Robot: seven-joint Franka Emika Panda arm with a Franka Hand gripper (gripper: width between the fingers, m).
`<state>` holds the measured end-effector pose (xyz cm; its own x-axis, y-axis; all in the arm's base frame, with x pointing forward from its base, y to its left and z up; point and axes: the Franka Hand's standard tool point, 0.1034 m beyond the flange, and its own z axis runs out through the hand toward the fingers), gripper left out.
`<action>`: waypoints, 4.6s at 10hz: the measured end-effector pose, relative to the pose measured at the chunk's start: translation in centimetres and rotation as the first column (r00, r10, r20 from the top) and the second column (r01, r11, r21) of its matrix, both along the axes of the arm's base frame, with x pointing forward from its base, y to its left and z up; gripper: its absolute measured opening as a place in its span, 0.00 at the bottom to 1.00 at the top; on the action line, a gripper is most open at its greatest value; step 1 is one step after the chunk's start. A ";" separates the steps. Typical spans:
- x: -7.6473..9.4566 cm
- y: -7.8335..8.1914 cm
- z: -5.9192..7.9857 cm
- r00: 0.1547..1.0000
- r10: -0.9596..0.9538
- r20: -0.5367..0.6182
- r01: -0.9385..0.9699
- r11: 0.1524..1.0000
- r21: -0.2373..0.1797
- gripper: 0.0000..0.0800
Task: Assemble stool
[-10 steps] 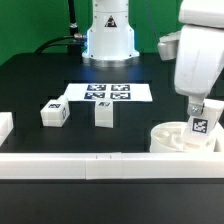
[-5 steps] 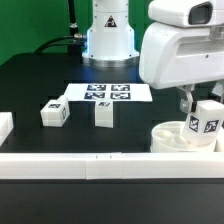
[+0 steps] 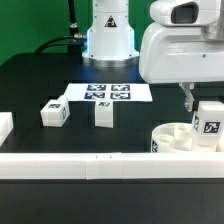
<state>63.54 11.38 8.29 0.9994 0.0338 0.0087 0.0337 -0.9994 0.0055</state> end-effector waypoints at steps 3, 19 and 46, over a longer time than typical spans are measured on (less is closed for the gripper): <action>-0.3 0.3 -0.2 0.945 -0.327 -0.008 0.327 0.944 0.039 0.43; -0.1 1.1 2.4 0.509 -0.851 -0.126 0.860 0.498 0.114 0.80; 0.5 -0.3 1.2 0.093 0.996 0.005 -0.995 0.093 -0.037 0.81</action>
Offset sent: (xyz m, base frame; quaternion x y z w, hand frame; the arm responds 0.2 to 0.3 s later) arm -0.0229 0.0035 -0.0136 0.0305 -0.0214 0.3258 0.9447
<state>64.08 11.04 9.46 0.0587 0.9982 0.0122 0.9973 -0.0592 0.0432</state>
